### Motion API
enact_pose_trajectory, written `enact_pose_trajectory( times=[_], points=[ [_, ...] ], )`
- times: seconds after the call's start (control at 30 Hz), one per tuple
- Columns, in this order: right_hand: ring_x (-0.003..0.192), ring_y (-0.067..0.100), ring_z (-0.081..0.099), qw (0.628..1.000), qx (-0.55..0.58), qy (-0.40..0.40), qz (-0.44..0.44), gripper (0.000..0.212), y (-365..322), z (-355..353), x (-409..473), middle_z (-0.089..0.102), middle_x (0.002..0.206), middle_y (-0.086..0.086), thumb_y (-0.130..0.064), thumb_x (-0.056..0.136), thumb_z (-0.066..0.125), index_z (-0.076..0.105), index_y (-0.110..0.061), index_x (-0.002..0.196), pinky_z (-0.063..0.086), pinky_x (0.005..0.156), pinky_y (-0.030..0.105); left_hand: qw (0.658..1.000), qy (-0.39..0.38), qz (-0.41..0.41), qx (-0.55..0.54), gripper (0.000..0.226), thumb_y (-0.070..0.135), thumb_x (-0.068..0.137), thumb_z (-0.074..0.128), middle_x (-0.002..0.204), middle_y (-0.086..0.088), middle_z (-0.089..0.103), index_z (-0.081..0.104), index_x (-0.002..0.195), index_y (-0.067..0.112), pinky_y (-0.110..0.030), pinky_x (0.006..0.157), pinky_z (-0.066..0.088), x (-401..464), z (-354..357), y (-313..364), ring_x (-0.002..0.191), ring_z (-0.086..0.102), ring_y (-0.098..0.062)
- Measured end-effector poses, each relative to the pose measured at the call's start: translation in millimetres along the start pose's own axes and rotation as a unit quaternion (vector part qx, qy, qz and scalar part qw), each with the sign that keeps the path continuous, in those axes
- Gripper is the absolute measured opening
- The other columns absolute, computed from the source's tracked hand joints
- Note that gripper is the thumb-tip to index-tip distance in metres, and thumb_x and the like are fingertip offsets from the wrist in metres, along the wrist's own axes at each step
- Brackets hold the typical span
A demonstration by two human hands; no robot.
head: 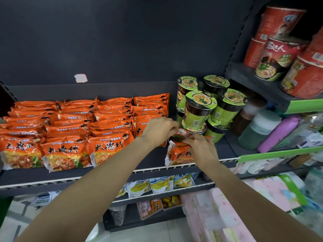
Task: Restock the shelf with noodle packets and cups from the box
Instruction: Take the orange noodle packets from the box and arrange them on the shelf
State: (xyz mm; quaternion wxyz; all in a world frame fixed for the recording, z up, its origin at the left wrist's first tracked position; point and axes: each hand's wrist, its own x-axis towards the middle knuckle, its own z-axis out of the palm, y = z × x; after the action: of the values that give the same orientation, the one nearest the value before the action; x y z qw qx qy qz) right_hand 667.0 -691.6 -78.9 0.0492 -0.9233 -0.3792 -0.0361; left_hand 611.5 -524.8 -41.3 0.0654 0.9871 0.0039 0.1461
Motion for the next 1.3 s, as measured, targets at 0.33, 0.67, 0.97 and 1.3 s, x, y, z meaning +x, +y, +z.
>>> enact_pose_trajectory(
  times=[0.33,0.67,0.97,1.3],
  points=[
    [0.124,0.015,0.045,0.995,0.009,0.003,0.096,0.049,-33.2,7.6,0.1,0.054,0.130,-0.009,-0.005,0.089,0.050,0.057,-0.038,0.124,0.023,0.110,0.033,0.953,-0.004,-0.073,-0.295,0.036,0.027,0.091,0.061,0.057,0.000,0.041,0.048,0.065,0.007,-0.030,0.051,0.024,-18.4,5.4,-43.4,0.050,0.034,-0.009],
    [0.117,0.028,0.038,0.986,-0.012,0.038,0.160,0.040,-77.7,13.7,2.4,0.051,0.121,0.004,-0.011,0.093,0.051,0.060,-0.034,0.124,0.034,0.092,0.038,0.945,-0.071,-0.093,-0.307,0.034,0.000,0.090,0.056,0.053,0.002,0.043,0.055,0.121,0.015,-0.013,0.040,0.030,-31.2,7.6,-82.3,0.036,0.039,-0.004],
    [0.114,0.026,0.040,0.987,0.023,0.037,0.156,0.050,-82.1,20.0,17.0,0.053,0.119,0.007,0.009,0.087,0.051,0.059,-0.020,0.126,0.046,0.086,0.034,0.948,-0.067,-0.096,-0.295,0.031,0.006,0.093,0.055,0.055,0.003,0.044,0.056,0.123,0.011,-0.012,0.044,0.033,-22.0,11.8,-98.7,0.045,0.040,-0.005],
    [0.127,0.028,0.028,0.993,0.033,-0.035,0.111,0.077,-92.3,20.7,21.1,0.025,0.142,0.010,-0.022,0.089,0.061,0.013,-0.030,0.150,0.036,0.105,0.037,0.954,-0.128,-0.009,-0.272,0.065,-0.001,0.087,0.060,0.091,-0.012,0.064,0.040,0.142,0.026,-0.013,0.059,0.033,-26.5,10.7,-105.3,0.079,0.060,-0.026]
  ],
)
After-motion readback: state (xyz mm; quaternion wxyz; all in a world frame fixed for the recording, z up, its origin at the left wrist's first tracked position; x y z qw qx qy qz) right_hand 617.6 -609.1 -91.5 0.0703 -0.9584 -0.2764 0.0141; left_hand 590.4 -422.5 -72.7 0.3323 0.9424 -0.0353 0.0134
